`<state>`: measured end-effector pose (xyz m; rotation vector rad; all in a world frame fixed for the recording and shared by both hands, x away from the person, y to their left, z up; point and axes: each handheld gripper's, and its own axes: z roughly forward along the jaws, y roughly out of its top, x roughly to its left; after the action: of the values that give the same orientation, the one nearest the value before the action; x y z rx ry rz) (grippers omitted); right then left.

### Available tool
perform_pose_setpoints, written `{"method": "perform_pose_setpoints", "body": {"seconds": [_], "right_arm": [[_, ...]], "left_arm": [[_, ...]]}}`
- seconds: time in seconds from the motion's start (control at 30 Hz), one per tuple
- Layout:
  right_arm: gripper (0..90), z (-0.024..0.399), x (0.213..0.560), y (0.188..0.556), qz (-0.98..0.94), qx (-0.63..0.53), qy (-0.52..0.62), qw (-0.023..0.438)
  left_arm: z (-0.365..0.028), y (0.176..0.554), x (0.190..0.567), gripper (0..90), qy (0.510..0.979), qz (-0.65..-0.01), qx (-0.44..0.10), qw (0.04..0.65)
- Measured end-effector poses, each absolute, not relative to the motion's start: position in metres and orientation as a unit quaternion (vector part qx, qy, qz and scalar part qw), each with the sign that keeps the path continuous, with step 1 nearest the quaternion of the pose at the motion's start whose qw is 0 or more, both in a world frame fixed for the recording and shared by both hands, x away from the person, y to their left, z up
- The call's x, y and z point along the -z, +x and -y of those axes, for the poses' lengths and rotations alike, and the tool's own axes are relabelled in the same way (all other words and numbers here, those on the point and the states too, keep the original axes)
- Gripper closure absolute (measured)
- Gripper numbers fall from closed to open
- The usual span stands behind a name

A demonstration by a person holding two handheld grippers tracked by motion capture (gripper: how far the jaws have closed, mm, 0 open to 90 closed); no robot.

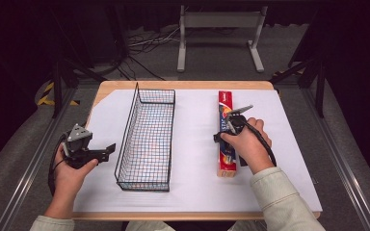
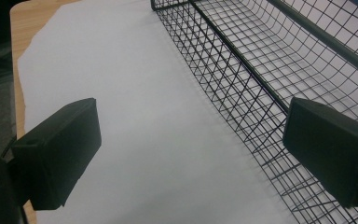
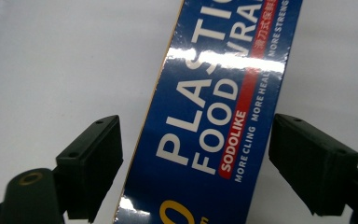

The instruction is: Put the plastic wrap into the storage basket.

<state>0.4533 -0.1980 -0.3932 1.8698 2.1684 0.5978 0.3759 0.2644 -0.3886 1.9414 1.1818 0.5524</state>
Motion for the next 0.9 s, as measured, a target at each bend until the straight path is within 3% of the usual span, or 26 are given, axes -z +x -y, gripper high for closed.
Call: {"method": "perform_pose_setpoints", "body": {"seconds": [0.23, 0.57, 0.67, 0.9], "right_arm": [[16.4, 0.191, 0.405, 0.455, -0.742, -0.18, 0.637, 0.107], [27.8, 0.184, 0.413, 0.459, -0.724, -0.129, 0.671, 0.093], [33.5, 0.181, 0.411, 0.46, -0.716, -0.111, 0.683, 0.096], [38.0, 0.184, 0.408, 0.46, -0.712, -0.102, 0.688, 0.095]], "left_arm": [[-0.264, 0.377, 0.389, 6.9, 0.765, -0.471, -0.21, 0.387], [-0.265, 0.373, 0.381, 14.8, 0.755, -0.488, -0.21, 0.385], [-0.265, 0.372, 0.379, 23.6, 0.76, -0.477, -0.204, 0.392], [-0.266, 0.374, 0.379, 27.0, 0.754, -0.492, -0.194, 0.39]]}}
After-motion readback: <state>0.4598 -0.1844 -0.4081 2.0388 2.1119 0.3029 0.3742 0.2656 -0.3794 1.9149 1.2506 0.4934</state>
